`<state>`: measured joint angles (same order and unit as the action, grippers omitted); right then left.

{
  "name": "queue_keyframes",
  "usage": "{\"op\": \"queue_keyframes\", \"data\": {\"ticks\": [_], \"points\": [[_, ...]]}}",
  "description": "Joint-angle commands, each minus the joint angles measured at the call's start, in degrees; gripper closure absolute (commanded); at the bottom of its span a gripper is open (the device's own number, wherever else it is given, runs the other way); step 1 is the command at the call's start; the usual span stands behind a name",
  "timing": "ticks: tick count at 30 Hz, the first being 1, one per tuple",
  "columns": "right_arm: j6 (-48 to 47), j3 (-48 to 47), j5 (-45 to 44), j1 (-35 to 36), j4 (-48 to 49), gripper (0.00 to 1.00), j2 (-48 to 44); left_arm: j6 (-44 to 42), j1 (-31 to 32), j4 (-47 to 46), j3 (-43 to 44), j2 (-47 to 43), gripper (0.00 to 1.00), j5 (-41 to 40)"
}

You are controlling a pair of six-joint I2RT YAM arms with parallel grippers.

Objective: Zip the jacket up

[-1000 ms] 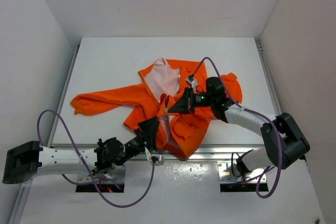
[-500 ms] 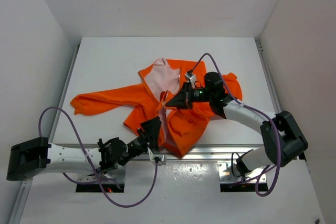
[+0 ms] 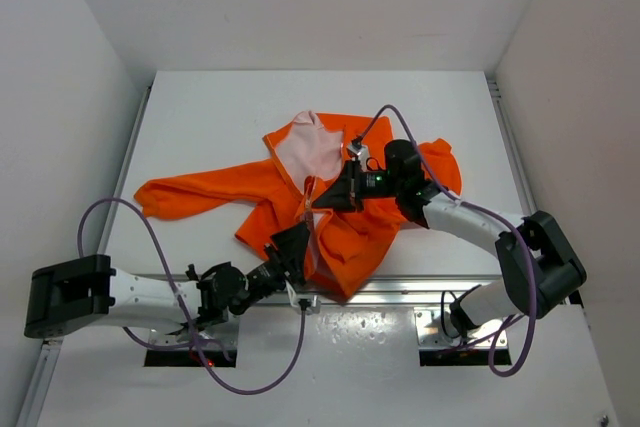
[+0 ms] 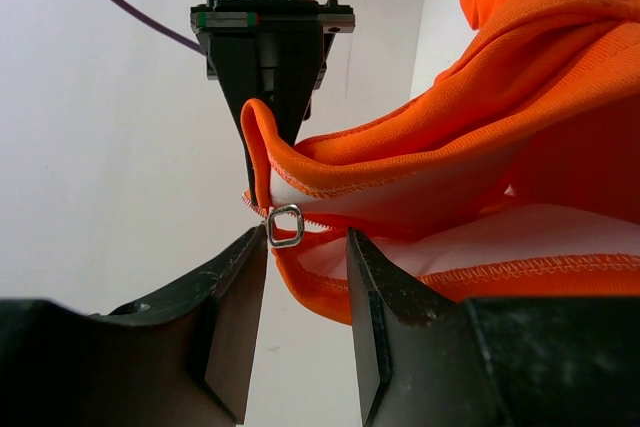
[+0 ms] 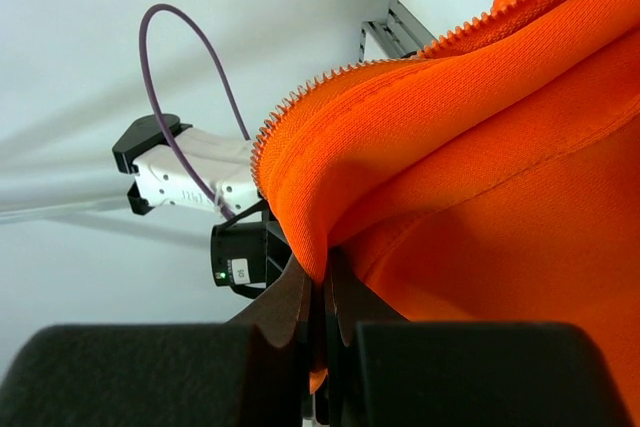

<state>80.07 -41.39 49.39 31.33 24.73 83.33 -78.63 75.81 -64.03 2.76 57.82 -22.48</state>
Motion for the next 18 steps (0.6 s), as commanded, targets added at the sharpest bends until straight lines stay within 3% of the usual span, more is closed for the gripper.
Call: {"op": "queue_keyframes", "data": {"ticks": [1, 18], "points": [[1.6, -1.3, -0.3, 0.7, 1.6, 1.00, -0.4, -0.9, -0.4, -5.2, -0.1, 1.0, 0.57, -0.5], [2.0, 0.7, -0.3, 2.2, 1.7, 1.00, -1.0, -1.4, -3.7, -9.4, 2.0, 6.3, 0.57, 0.1]]}}
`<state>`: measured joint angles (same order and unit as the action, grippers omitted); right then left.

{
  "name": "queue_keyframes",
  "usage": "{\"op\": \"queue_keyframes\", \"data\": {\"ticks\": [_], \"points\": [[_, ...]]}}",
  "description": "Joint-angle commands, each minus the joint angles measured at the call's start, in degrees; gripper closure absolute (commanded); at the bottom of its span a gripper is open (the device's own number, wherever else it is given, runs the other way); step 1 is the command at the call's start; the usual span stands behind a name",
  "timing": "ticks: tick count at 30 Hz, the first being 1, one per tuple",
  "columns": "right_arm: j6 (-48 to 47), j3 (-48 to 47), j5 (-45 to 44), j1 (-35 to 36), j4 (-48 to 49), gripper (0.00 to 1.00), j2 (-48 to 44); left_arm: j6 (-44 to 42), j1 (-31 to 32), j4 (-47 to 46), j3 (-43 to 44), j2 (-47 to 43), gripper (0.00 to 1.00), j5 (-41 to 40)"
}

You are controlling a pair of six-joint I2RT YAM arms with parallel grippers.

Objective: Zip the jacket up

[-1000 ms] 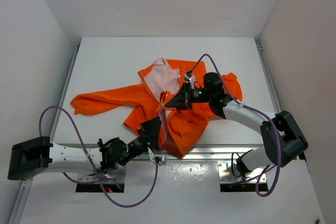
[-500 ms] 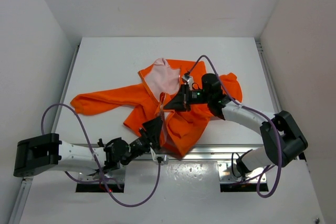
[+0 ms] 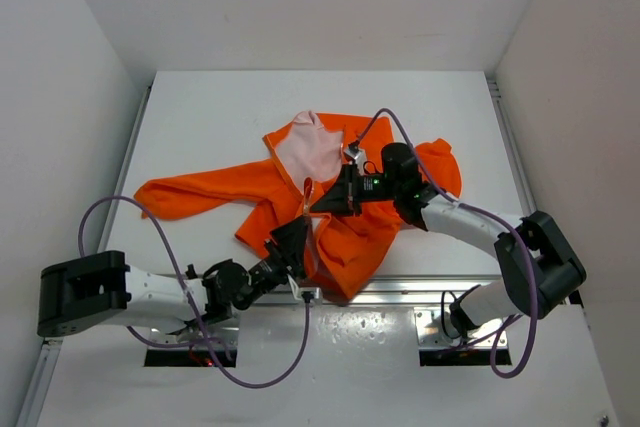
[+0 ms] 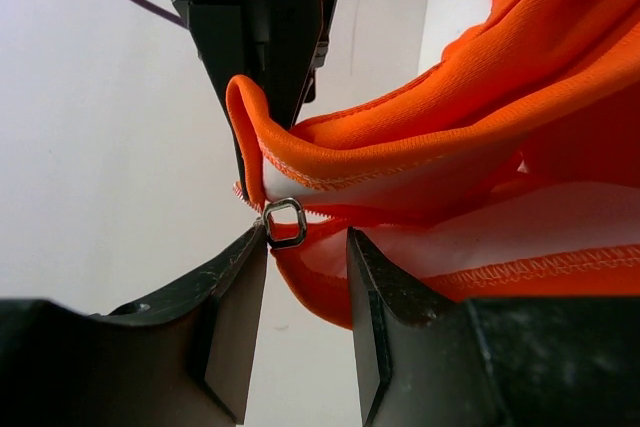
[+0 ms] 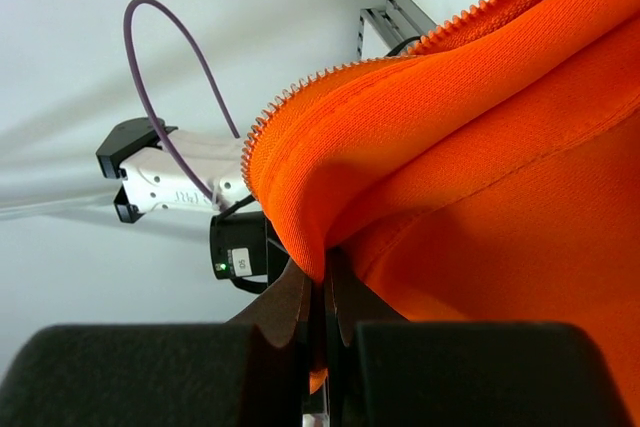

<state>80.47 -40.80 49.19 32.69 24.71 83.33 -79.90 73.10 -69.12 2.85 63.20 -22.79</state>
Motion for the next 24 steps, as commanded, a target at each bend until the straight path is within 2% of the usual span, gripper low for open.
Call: {"op": "queue_keyframes", "data": {"ticks": [1, 7, 15, 19, 22, 24], "points": [[1.7, 0.0, -0.1, 0.9, 1.8, 1.00, -0.9, -0.2, -1.6, -5.0, 1.9, 1.0, 0.57, 0.4], [1.7, 0.4, -0.1, 0.8, 1.7, 1.00, -0.6, -0.7, -2.1, -6.9, 2.5, 2.2, 0.57, 1.5], [2.0, 0.2, -0.3, 0.7, 1.9, 1.00, -0.3, -0.7, -2.1, -8.7, 2.5, 2.2, 0.62, 3.3], [2.0, -0.2, -0.5, 1.1, 1.9, 1.00, 0.0, -0.7, -2.1, -6.9, 1.3, -0.9, 0.63, 6.4], [1.9, -0.3, -0.3, 1.0, 2.2, 1.00, 0.0, 0.5, -2.1, -2.9, 1.3, -2.1, 0.67, 7.0], [1.7, -0.3, -0.4, 0.9, 2.1, 1.00, 0.1, 0.5, -2.1, -2.3, 1.3, -2.9, 0.74, 7.0]]}}
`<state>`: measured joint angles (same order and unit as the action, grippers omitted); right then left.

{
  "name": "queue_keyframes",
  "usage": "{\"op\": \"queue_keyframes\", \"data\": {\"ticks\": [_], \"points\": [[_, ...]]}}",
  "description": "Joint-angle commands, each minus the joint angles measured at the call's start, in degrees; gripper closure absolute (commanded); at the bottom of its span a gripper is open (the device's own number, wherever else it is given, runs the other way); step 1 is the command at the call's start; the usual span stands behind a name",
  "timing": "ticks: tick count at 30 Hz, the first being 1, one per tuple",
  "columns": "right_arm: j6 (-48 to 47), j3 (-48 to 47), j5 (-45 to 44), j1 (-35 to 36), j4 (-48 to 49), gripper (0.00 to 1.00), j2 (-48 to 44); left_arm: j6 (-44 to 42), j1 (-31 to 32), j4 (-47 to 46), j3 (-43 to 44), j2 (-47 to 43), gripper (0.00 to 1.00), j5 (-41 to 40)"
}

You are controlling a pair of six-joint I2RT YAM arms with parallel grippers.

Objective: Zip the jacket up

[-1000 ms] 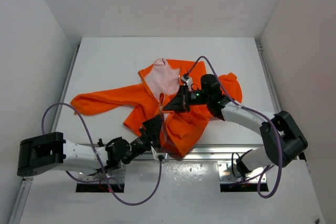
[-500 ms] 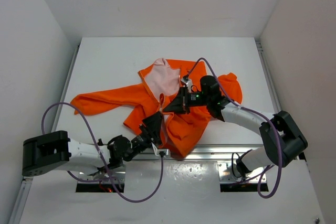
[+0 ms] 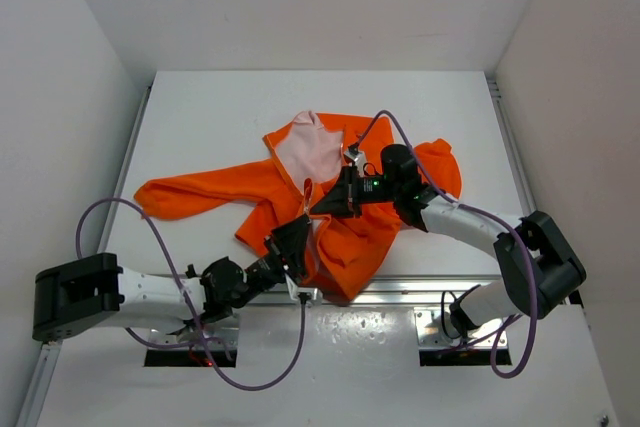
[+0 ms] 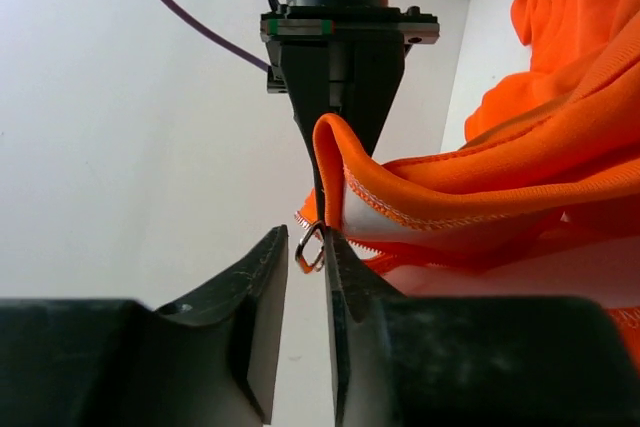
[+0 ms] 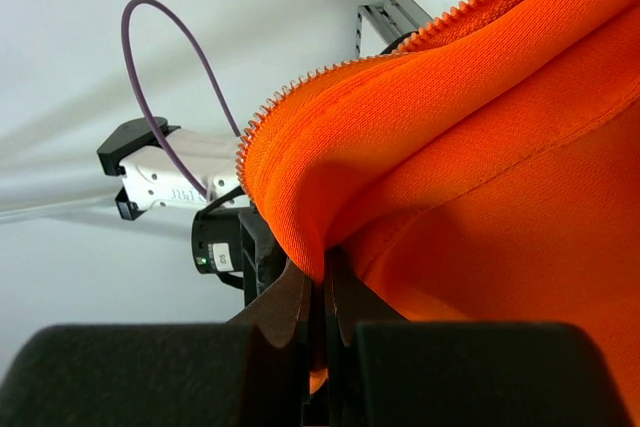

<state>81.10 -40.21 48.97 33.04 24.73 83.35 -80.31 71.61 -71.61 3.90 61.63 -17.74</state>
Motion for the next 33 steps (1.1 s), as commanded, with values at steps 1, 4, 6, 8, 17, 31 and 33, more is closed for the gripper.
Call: {"op": "queue_keyframes", "data": {"ticks": [1, 4, 6, 8, 17, 31, 33], "points": [[1.3, -0.9, -0.3, 0.6, 2.1, 1.00, 0.1, 0.9, -0.6, 0.2, 0.2, -1.3, 0.77, 1.9], [0.4, -1.1, -0.1, 0.5, 2.4, 1.00, 0.3, 1.5, -0.6, 2.7, 0.8, -2.6, 1.00, 1.9], [0.0, -1.5, 0.1, 0.6, 3.0, 1.00, 0.3, 2.8, -0.6, 5.2, 1.3, -4.0, 1.00, 1.9], [-0.9, -1.5, 0.3, 0.6, 3.9, 1.00, 0.4, 5.5, -0.6, 8.5, 2.3, -5.8, 1.00, 1.9], [-18.0, -0.1, 7.9, -1.0, 0.4, 1.00, -0.6, 28.0, -0.6, 30.0, 13.0, -14.5, 1.00, -1.4], [-41.8, 1.4, 15.5, -1.7, -14.6, 1.00, -5.8, 58.9, -3.2, 44.4, 18.2, -21.3, 1.00, 3.8], [-45.1, 1.4, 16.2, -1.3, -16.1, 1.00, -6.7, 60.7, -4.6, 44.4, 18.9, -21.3, 1.00, 3.8]]}}
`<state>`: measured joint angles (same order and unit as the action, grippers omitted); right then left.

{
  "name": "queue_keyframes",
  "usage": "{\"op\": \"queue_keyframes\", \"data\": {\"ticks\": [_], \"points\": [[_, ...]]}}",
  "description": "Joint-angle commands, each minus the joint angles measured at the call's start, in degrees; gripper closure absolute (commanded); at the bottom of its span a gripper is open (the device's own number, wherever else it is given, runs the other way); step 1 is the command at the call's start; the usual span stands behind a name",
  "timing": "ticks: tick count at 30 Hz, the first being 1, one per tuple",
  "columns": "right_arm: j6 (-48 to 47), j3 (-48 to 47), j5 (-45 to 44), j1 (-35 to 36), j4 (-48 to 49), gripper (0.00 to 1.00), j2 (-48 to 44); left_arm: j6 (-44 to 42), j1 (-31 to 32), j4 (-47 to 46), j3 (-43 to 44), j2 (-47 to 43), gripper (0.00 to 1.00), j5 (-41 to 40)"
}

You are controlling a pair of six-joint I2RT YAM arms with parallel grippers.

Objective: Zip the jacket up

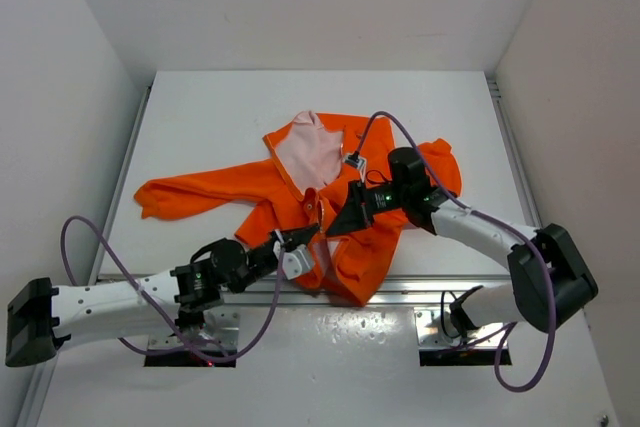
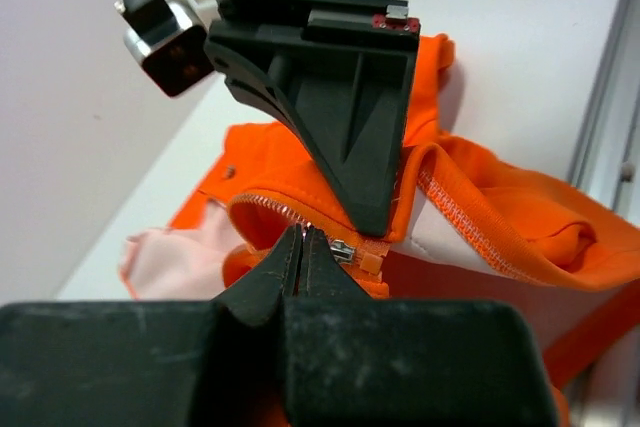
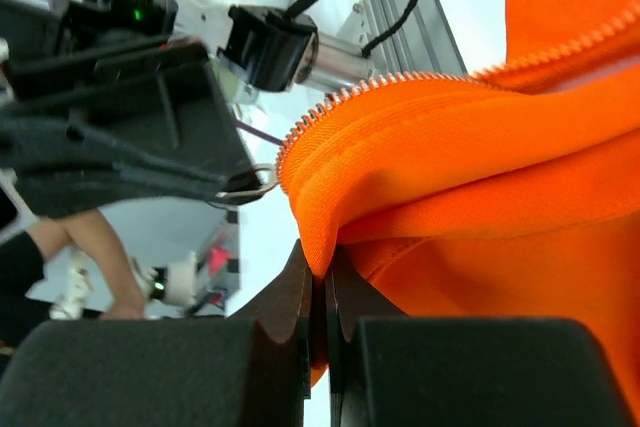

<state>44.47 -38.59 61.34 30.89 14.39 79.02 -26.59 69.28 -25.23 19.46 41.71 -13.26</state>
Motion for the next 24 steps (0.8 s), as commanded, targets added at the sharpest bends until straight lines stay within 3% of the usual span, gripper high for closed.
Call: {"op": "queue_keyframes", "data": {"ticks": [1, 11, 16, 21, 24], "points": [[-9.4, -0.2, 4.0, 0.9, -7.9, 1.00, -2.9, 8.6, -2.8, -2.0, 3.3, -0.2, 1.00, -0.7], [-25.6, -0.3, 6.3, 1.9, -24.3, 1.00, -6.6, 17.9, -9.3, -5.8, 6.9, 6.0, 1.00, -1.2], [-29.1, 1.0, 5.6, 1.9, -28.9, 1.00, -7.7, 20.3, -10.6, -6.3, 9.0, 7.9, 1.00, -1.2], [-30.3, 2.4, 4.8, -0.2, -30.9, 1.00, -8.3, 24.1, -11.6, -4.3, 9.5, 7.2, 1.00, 2.0], [-31.2, 3.3, 3.4, -2.1, -32.4, 1.00, -9.1, 25.4, -11.6, -1.8, 9.0, 6.0, 1.00, 9.1]]}}
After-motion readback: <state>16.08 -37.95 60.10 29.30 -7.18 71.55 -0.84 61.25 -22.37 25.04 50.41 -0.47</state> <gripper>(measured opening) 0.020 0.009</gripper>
